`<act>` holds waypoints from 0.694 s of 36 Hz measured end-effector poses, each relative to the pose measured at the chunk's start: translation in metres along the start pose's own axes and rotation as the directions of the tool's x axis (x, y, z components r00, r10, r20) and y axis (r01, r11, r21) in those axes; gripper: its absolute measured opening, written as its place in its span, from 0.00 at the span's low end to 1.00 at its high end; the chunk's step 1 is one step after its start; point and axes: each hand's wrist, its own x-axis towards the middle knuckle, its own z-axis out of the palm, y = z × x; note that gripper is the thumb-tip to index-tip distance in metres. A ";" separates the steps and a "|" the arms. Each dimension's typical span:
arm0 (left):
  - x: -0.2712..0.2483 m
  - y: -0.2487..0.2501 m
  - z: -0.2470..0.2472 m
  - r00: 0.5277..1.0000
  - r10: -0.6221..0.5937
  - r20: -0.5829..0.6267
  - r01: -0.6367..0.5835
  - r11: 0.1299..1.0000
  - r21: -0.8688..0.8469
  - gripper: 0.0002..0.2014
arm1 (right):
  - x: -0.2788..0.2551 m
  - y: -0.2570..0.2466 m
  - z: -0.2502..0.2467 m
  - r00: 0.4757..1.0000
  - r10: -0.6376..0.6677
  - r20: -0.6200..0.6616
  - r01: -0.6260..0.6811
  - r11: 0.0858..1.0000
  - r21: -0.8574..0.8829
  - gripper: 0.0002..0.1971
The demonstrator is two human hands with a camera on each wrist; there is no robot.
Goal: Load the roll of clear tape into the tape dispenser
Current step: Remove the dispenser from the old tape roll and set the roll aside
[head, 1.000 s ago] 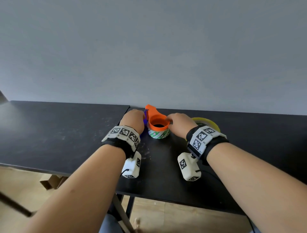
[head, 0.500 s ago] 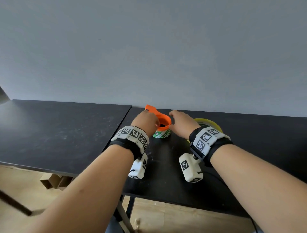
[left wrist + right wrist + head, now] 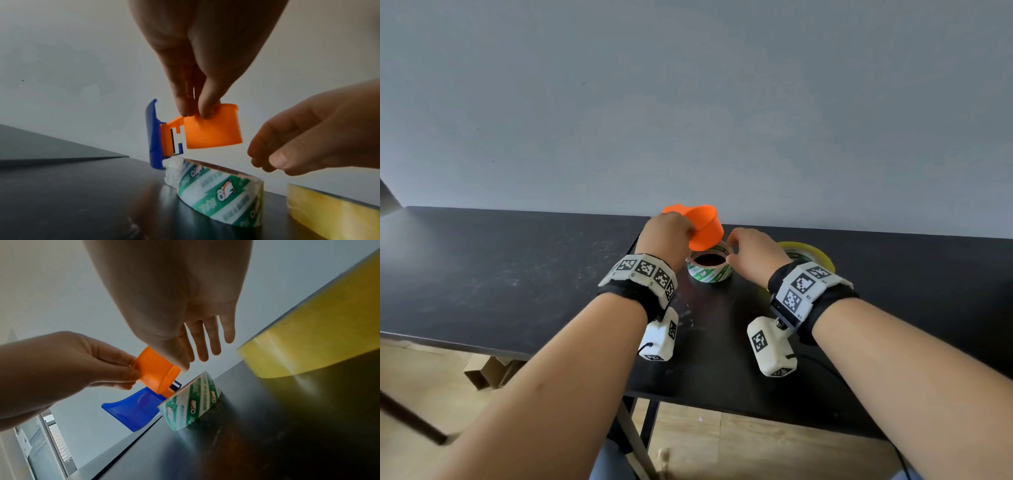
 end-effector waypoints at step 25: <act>-0.010 0.021 -0.028 0.862 -0.437 0.258 0.470 0.879 -0.080 0.18 | 0.008 0.005 0.003 0.994 0.043 -0.103 -0.053 0.994 -0.092 0.15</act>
